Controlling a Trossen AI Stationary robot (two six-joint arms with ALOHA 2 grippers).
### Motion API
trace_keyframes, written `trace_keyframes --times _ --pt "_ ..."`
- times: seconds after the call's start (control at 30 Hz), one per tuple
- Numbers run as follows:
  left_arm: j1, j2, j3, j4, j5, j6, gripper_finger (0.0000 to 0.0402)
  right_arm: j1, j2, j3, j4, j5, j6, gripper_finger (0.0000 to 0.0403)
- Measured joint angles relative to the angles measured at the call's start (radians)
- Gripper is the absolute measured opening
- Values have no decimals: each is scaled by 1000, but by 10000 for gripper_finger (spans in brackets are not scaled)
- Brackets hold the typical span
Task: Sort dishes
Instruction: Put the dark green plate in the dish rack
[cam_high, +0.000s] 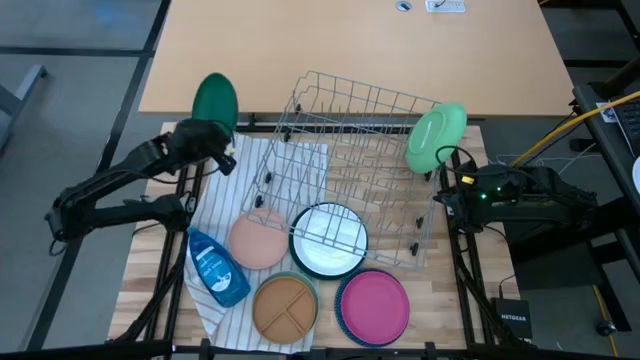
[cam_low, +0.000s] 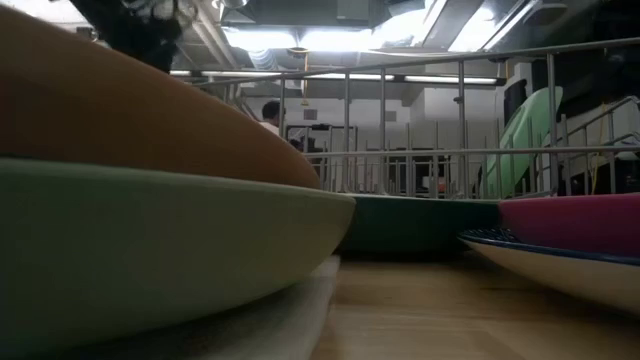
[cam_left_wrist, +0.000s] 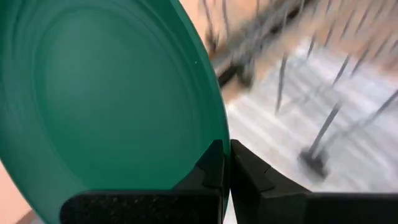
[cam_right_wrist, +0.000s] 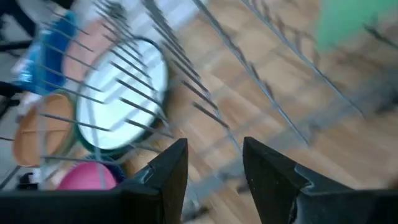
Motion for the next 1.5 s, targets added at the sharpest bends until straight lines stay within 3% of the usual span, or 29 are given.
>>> trace_keyframes --times 0.3,0.63,0.9,1.1,1.3,1.5 --pt "-37 -105 26 397 209 -107 0 0 0 0 334 2 -238 158" --pt "-136 -51 26 884 530 -213 0 0 23 0 649 176 -342 158" --pt "-297 145 19 1227 617 -244 0 0 113 0 830 139 -396 158" --pt "-389 355 18 1607 653 -240 0 0 225 0 952 108 -424 158" --pt "-427 528 30 1967 688 -321 0 0 302 0 1244 70 -472 158" --pt "-466 647 94 2161 718 -358 0 0 366 0 1484 34 -482 158"
